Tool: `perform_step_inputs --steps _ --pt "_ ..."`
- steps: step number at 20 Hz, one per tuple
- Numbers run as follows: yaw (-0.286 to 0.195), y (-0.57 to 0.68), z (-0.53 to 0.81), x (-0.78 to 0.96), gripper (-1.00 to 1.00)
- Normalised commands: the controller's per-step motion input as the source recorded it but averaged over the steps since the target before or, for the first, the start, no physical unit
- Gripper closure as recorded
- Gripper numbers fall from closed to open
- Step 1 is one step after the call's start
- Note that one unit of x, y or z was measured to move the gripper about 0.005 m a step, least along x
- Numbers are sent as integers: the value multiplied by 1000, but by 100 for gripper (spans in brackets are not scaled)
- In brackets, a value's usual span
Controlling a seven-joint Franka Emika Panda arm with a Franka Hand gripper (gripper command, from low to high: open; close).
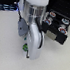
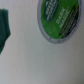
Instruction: Open the kcup holder, insert the kcup into the holder, and close the kcup holder
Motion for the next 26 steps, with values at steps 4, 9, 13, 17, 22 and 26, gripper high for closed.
perform_step_inputs --steps 4,9,13,17,22,26 --pt "-114 -52 -163 27 -100" --pt "-132 -65 -142 27 -100" --pt "-54 -133 -89 50 -100" --pt "-45 -113 -48 63 -100" --pt "-21 -14 4 49 100" --pt "0 22 -8 11 100"
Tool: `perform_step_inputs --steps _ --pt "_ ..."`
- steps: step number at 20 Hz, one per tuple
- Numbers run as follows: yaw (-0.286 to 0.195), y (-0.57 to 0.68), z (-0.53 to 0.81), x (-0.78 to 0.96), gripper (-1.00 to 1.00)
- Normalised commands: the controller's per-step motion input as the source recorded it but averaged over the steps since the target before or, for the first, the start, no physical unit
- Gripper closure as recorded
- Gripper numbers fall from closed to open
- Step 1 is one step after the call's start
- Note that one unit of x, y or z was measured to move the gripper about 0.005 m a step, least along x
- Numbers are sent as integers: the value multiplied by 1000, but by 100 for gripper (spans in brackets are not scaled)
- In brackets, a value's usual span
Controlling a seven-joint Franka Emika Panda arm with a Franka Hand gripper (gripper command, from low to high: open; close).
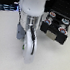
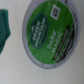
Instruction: Open the kcup holder, insert the kcup into the holder, and close the kcup holder
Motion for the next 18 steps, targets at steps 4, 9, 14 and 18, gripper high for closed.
perform_step_inputs --steps 4,9,14,18 --pt "16 57 -11 6 100" --pt "-4 27 10 12 100" --pt "-7 172 258 33 100" --pt "24 452 784 30 100"
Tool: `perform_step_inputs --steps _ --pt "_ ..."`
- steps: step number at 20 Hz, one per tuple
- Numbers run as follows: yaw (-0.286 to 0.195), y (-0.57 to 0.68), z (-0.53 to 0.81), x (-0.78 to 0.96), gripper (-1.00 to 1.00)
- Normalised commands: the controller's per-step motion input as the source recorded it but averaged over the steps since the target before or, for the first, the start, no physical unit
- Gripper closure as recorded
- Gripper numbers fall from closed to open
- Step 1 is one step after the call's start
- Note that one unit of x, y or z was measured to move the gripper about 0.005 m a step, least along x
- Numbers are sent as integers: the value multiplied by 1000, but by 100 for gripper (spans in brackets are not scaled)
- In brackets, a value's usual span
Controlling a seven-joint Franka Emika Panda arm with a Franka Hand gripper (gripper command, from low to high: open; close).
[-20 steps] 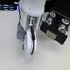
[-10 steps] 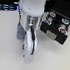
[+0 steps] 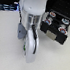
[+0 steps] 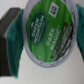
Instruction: Open the kcup holder, insert the kcup into the holder, and close the kcup holder
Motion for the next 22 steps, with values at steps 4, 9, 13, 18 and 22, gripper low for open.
perform_step_inputs --steps 4,9,13,18,22 --pt "68 497 810 20 100" --pt "59 486 787 15 100" --pt "68 500 688 -12 100" --pt "95 473 506 -123 100" --pt "89 477 389 -191 100"
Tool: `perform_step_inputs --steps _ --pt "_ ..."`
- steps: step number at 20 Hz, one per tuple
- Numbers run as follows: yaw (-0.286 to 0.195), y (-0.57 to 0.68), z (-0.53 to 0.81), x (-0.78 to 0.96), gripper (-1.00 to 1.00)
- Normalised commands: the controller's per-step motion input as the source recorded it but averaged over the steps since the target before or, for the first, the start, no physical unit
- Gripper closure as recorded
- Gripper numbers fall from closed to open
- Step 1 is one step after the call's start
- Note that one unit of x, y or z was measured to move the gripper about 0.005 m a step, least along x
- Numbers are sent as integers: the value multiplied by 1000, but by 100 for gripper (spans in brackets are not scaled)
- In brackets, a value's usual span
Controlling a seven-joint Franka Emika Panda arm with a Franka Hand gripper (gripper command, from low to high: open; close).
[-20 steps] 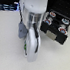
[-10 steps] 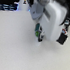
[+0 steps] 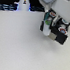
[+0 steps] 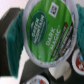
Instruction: Open the kcup holder, insert the kcup into the holder, and close the kcup holder
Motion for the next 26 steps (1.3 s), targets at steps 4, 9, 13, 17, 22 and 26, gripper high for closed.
perform_step_inputs --steps 4,9,13,17,22,26 --pt "79 514 385 -178 100" --pt "94 484 244 -231 100" --pt "101 447 92 -269 100" --pt "103 445 2 -361 100" --pt "107 378 -56 -363 100" --pt "122 251 -114 -307 100"
